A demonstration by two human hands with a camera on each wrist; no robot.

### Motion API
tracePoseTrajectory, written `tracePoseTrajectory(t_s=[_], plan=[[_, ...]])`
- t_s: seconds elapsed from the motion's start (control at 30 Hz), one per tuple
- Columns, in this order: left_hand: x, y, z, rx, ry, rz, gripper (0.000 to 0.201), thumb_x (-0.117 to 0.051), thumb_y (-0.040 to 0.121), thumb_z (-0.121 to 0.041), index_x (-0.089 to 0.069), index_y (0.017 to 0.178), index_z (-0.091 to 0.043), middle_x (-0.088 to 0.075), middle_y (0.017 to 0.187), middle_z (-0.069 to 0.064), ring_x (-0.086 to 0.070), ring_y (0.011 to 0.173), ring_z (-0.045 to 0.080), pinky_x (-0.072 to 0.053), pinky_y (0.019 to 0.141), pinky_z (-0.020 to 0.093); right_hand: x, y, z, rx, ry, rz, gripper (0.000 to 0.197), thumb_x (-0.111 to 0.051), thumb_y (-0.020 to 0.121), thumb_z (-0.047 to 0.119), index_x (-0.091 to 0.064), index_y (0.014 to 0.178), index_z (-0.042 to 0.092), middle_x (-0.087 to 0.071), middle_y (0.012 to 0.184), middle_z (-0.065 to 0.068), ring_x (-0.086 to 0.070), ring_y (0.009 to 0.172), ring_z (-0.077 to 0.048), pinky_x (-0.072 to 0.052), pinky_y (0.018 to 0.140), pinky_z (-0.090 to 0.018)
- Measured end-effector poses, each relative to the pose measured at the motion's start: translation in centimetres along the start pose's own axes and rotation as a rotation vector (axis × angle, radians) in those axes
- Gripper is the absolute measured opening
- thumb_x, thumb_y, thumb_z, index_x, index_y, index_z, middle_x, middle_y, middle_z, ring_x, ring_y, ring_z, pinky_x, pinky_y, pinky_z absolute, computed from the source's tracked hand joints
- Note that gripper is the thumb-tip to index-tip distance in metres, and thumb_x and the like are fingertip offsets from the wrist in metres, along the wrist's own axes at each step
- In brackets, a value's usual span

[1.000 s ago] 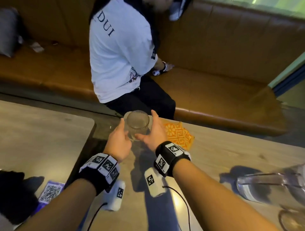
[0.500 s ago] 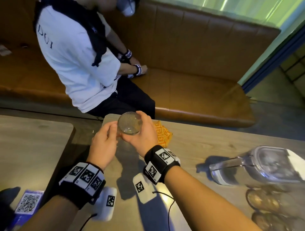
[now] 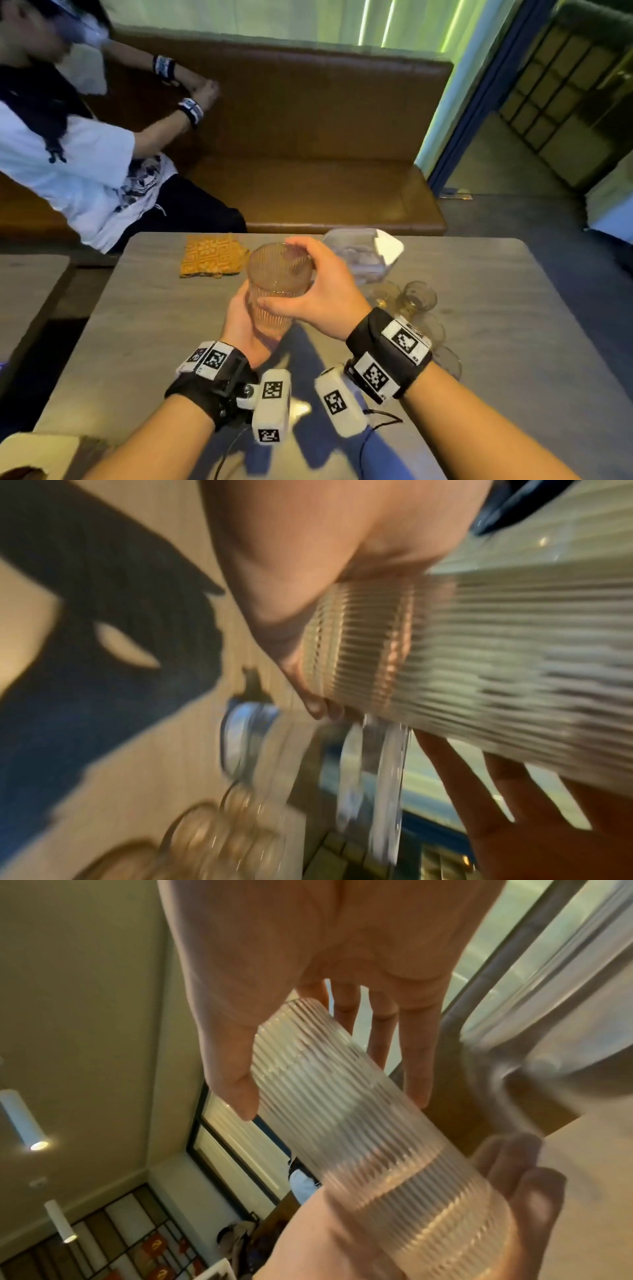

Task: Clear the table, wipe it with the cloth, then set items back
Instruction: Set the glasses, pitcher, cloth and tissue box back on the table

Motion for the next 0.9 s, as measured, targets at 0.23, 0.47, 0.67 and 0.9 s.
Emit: tracePoseTrajectory(t_s=[0.23,0.47,0.67,0.9], plan=[[-9.2,-3.8,12.9,0.145,0.240,0.204,0.033,-0.050,0.095,-0.017,-0.079,0.082,-0.012,-0.075,0.084,0.014,-0.073,0.071,0.026,-0.060,0.065,0.040,12.6,-10.0,-2.8,-0.087,-0.169,-0.163,0.082,-0.091,0.060,0.034,-0.049,0.130,0.024,-0.055,0.121,0.007,-0.052,0.109,-0.003,-0.042,0.089,-0.010],[-13.9,-3.0,19.6,0.132,0.736,0.261,0.024,-0.053,0.099,-0.014,-0.063,0.101,0.008,-0.068,0.077,0.018,-0.069,0.056,0.022,-0.058,0.049,0.030,21.2,-17.4,-8.0,-0.256,-0.294,-0.489,0.082,-0.092,0.058,0.032,-0.051,0.127,0.019,-0.057,0.118,0.002,-0.053,0.108,-0.008,-0.042,0.095,-0.022],[-20.5,-0.9,19.3,-0.070,0.832,0.379,0.022,-0.047,0.098,0.002,-0.059,0.116,0.004,-0.065,0.106,0.021,-0.069,0.079,0.023,-0.059,0.071,0.027,27.6,-17.3,-15.4,-0.350,-0.307,-0.574,0.084,-0.092,0.057,0.028,-0.049,0.129,0.019,-0.054,0.121,0.002,-0.052,0.111,-0.012,-0.042,0.098,-0.027],[-23.0,5.0,20.5,-0.187,1.121,0.325,0.032,-0.046,0.096,0.010,-0.062,0.116,-0.010,-0.065,0.123,0.012,-0.070,0.095,0.019,-0.057,0.075,0.025,28.5,-12.6,-25.0,-0.429,-0.222,-0.266,0.091,-0.091,0.060,0.030,-0.045,0.137,0.019,-0.055,0.128,0.002,-0.052,0.117,-0.014,-0.043,0.102,-0.029]])
Point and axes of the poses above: each hand's wrist, its own y-axis towards the middle knuckle, its own x-axis out of the back of the hand, z = x × y, the point moved 5 cm from there along y, towards the middle knuckle
